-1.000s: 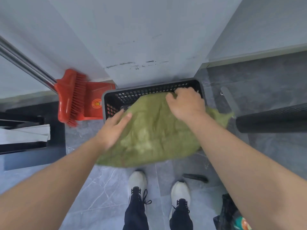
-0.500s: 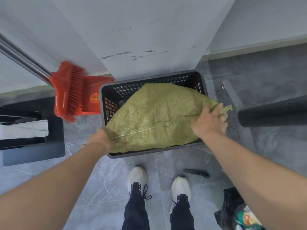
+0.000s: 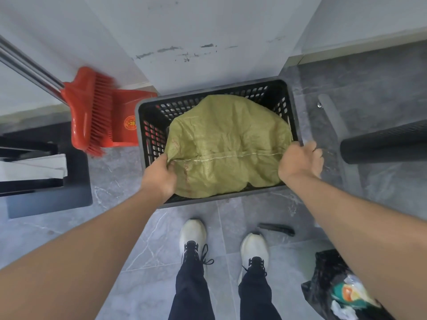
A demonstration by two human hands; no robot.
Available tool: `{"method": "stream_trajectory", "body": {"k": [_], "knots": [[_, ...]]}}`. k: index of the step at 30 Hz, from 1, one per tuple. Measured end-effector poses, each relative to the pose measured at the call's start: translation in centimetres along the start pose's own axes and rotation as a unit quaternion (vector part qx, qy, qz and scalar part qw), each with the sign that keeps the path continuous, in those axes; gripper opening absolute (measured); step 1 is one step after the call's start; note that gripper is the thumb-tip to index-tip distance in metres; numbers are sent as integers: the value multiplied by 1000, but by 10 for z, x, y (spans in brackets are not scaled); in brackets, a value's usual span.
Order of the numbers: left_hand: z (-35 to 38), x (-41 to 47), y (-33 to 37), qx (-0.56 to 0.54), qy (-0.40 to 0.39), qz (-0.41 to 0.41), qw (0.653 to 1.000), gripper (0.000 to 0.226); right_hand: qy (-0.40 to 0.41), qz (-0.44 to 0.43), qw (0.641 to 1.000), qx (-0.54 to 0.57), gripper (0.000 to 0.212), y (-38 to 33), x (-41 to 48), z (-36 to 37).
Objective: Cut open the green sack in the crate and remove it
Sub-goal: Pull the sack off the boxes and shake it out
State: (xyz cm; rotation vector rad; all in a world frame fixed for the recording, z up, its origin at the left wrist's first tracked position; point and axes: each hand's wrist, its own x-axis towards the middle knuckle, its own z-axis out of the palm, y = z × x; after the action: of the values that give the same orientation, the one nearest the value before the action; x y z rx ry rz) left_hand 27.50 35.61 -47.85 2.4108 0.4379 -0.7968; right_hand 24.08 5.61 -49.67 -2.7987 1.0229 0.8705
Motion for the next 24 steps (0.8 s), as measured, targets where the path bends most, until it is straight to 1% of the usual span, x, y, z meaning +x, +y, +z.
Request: {"method": "stream_trajectory", "body": {"k": [2, 3, 5, 7, 10, 12, 13, 14, 15, 16, 18, 20, 22, 24], "knots": [[0, -6, 10, -19, 3, 16, 1000, 30, 30, -7, 998, 53, 25, 0, -8, -1], [-1, -11, 15, -28, 4, 26, 999, 30, 51, -2, 994, 95, 31, -1, -11, -2], [-5, -21, 23, -32, 19, 49, 998, 31, 75, 40, 975, 204, 47, 0, -19, -7], [-16, -33, 30, -15, 42, 59, 997, 27, 78, 92, 938, 324, 53, 1, -26, -18], [-46, -51, 41, -6, 100, 56, 993, 20, 125, 118, 867, 468, 44, 1, -39, -44], [-69, -67, 51, -16, 183, 60, 981, 19, 168, 123, 832, 514, 41, -1, -49, -63], [-79, -76, 57, -24, 235, 57, 970, 20, 174, 125, 826, 522, 39, -3, -56, -72], [-86, -84, 64, -38, 274, 49, 960, 20, 164, 125, 827, 523, 35, -7, -64, -81], [-89, -92, 72, -54, 283, 40, 957, 19, 145, 122, 832, 521, 31, -11, -71, -89], [-89, -99, 80, -65, 264, 35, 962, 19, 127, 114, 839, 516, 27, -14, -79, -99], [-85, -110, 93, -68, 235, 58, 968, 18, 115, 80, 855, 500, 25, -19, -92, -119], [-85, -113, 103, -75, 229, 67, 968, 19, 101, 42, 866, 487, 24, -20, -99, -137], [-93, -115, 109, -87, 228, 42, 969, 21, 91, 35, 871, 482, 23, -14, -104, -152], [-108, -118, 112, -93, 235, 37, 967, 23, 91, 33, 868, 488, 21, -5, -107, -164]]}}
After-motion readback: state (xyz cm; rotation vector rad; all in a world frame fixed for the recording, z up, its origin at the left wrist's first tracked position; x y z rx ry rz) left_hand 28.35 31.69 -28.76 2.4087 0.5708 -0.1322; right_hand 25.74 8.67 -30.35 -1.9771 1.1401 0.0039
